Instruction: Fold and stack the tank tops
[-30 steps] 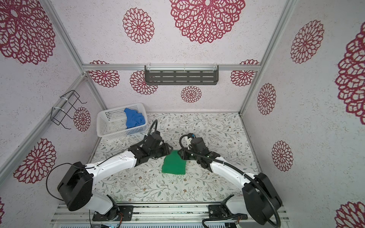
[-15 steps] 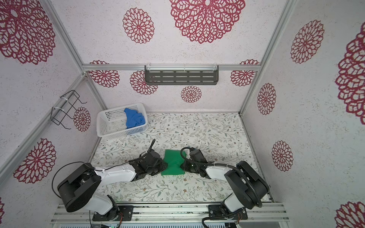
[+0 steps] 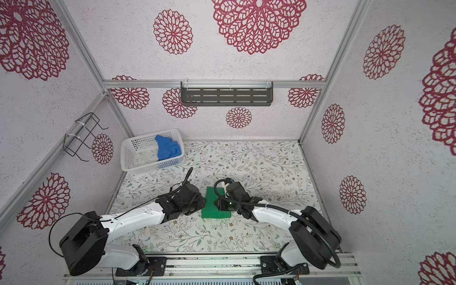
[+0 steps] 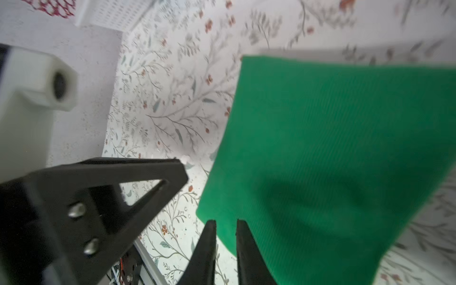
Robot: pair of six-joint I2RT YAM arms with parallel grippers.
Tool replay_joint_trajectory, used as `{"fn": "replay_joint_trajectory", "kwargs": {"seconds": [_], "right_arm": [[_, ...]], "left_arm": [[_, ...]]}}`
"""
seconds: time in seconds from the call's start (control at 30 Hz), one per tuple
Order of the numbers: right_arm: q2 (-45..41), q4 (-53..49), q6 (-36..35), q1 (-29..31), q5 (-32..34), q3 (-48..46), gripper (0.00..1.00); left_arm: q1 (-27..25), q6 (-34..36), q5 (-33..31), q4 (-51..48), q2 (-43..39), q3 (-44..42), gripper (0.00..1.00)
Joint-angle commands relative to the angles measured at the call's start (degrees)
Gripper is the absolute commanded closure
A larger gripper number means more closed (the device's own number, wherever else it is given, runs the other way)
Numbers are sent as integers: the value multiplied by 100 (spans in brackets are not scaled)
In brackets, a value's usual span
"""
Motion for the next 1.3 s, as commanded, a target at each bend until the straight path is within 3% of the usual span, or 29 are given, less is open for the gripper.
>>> {"fn": "replay_joint_trajectory", "kwargs": {"seconds": [0.0,0.17,0.23,0.33,0.47,0.6,0.87,1.07,1.27], "right_arm": [[438,536,365,-23,6,-239,82],[432,-259,16,-65,265,15,79],[18,-1100,-247,-34,468,409,73],[-296,-2561,-714,162,1278,1093,61],[-53,-3375,-563,389,2068,1595,48],[470,-3713,-279,641,2627,2044,52],[1560,-3498,-80,894,2959,2375,55],[2180,-3367,-542,485,3136,2582,57],[2144,-3149,-1344,-284,3524,2435,59]], "left_arm": [[50,-87,-396,-294,-385,-70,61],[200,-107,-505,-591,-942,-339,61],[230,-68,-640,-836,-1189,-352,60],[328,22,-766,-1073,-1540,-377,59],[542,216,-792,-1387,-1943,-358,58],[783,425,-807,-1731,-2274,-362,58],[1155,666,-674,-2036,-2714,-505,57],[1284,784,-582,-2066,-2903,-641,57],[1339,749,-687,-2281,-3241,-783,56]]}}
